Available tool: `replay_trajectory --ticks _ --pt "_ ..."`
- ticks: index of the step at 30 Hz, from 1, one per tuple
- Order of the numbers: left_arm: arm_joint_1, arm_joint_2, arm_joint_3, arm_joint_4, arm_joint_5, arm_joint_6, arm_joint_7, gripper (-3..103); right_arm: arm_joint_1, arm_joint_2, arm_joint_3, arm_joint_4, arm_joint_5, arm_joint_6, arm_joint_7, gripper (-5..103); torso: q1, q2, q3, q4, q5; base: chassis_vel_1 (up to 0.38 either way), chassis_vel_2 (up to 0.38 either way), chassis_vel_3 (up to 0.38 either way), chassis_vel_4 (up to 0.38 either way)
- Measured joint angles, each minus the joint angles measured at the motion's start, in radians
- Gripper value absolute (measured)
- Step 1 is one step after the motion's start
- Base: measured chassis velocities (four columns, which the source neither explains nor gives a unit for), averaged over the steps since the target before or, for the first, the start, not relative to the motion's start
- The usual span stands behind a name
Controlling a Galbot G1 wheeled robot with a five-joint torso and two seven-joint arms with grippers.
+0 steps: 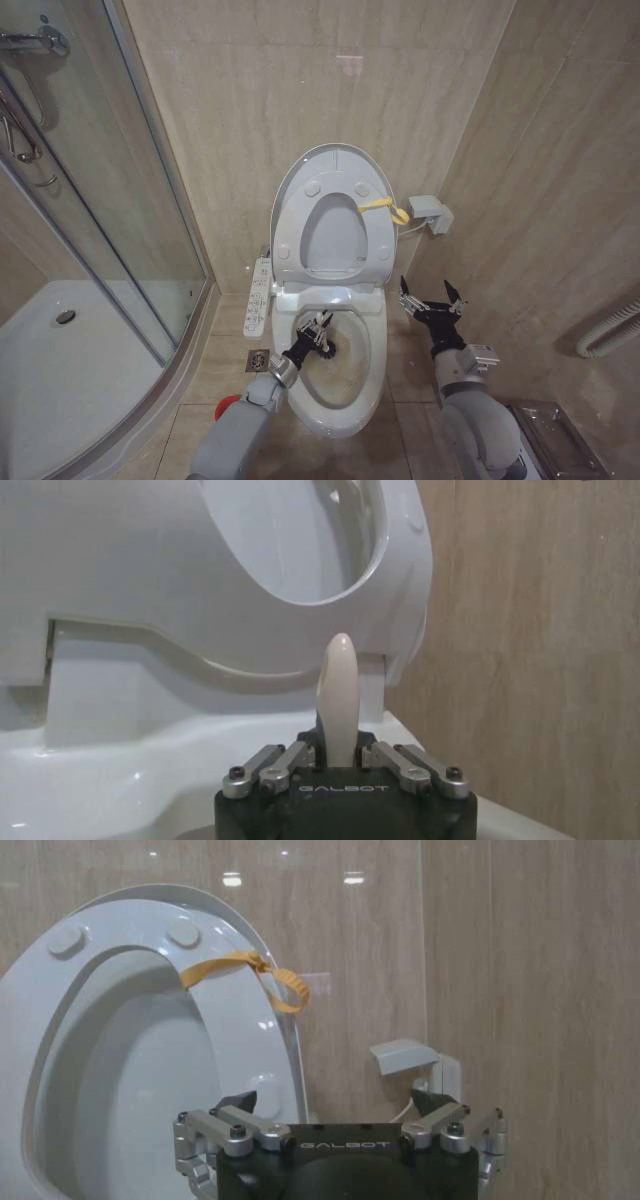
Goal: Open the toilet lid, clean the toilet bowl with a toilet brush, close the toilet lid, and flush.
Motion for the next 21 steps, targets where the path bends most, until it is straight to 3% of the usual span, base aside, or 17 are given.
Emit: replay_trajectory --ticks 21 --pt "0.066 -0.024 0.093 -0.293 0.005 0.037 -0.06 20 0.0 0.0 0.0 0.0 0.0 0.0 0.0 100 0.0 0.0 0.0 0.0001 0.0006 0.0 0.0 0.0 0.0"
